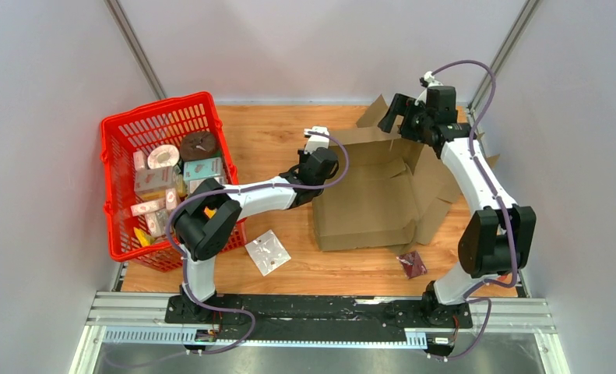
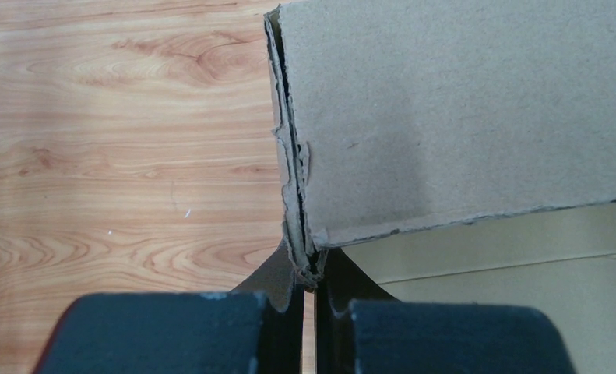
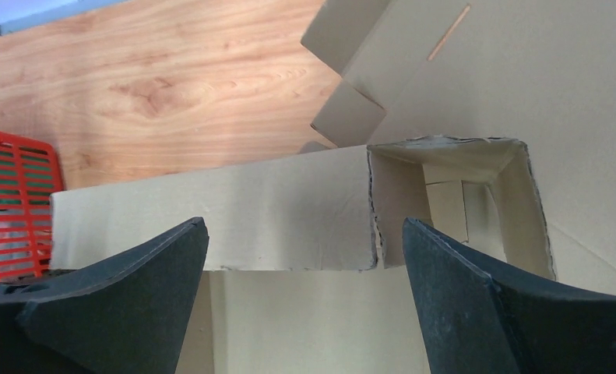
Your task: Fold the paper box
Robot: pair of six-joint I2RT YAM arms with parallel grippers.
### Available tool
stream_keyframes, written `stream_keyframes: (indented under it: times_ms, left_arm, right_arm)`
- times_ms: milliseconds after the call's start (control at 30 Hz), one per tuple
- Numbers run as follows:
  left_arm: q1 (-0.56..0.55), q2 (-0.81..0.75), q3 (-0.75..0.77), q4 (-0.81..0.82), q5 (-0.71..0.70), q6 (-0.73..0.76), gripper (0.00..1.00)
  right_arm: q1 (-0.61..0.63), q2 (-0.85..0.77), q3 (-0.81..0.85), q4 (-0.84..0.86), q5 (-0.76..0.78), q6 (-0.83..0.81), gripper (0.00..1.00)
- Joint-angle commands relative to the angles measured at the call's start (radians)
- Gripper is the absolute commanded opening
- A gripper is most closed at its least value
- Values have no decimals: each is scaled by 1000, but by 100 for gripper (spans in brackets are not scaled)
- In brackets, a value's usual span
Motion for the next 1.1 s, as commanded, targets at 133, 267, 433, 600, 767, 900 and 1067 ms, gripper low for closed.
stream_keyframes:
  times_ms: [133,267,433,600,767,900,1067]
  left_arm:
    - [-2,-43,-10,-24,51,7,0]
    - [-2,-46,-10,-20,55,8,0]
    - [-2,-37,-6,-24,69,1,0]
    - [-2,-38,-9,-29,71,-7,0]
    - [-2,-44,-12,-28,61,-9,0]
    - [-2,-43,-12,-32,52,-12,0]
    - [1,-41,-10,-34,57,-15,0]
  right_arm:
    - [-41,55,16,6,-99,106,83]
    - [-113,21,-131,199,-318,307,59]
    - [-156,6,-208,347,-355,421,13]
    - [-173,12,-253,407,-363,442,0]
    - [-170,-49,-226,231,-227,284,71]
    - [-146,-186,-303,123,-23,175,85]
    - [-115,-386,-588,218,177,179,80]
